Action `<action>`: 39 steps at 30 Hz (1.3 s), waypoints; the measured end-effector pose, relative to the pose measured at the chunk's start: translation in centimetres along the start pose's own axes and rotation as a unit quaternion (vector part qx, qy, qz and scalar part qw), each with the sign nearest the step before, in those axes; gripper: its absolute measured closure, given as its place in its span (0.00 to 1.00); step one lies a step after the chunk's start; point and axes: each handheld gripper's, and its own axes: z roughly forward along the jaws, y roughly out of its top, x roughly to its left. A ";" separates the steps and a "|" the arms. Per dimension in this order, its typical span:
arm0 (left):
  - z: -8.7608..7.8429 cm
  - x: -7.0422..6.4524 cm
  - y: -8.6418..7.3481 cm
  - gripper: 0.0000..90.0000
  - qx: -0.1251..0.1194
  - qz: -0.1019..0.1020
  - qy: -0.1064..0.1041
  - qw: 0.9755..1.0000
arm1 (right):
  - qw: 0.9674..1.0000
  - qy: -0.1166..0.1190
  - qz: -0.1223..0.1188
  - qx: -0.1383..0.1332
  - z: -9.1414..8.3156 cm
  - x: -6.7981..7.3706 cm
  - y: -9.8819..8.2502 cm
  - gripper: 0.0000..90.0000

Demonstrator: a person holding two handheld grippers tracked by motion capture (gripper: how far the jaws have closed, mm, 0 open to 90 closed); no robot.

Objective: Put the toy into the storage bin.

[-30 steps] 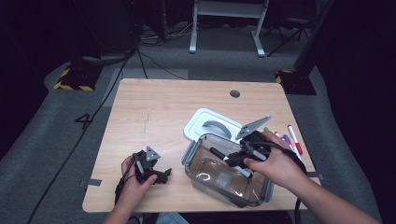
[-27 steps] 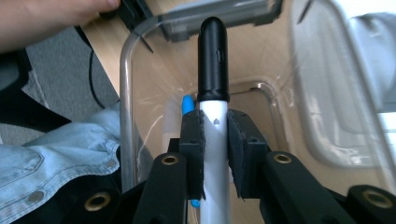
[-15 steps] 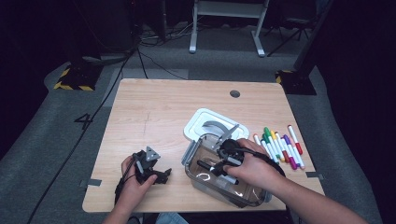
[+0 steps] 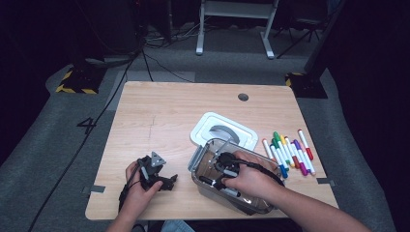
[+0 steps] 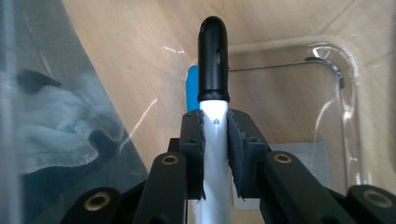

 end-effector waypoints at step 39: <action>0.0 0.0 0.0 0.00 0.000 0.000 0.000 1.000 | 0.999 -0.009 0.004 -0.050 -0.3 -1.7 -0.7 0.75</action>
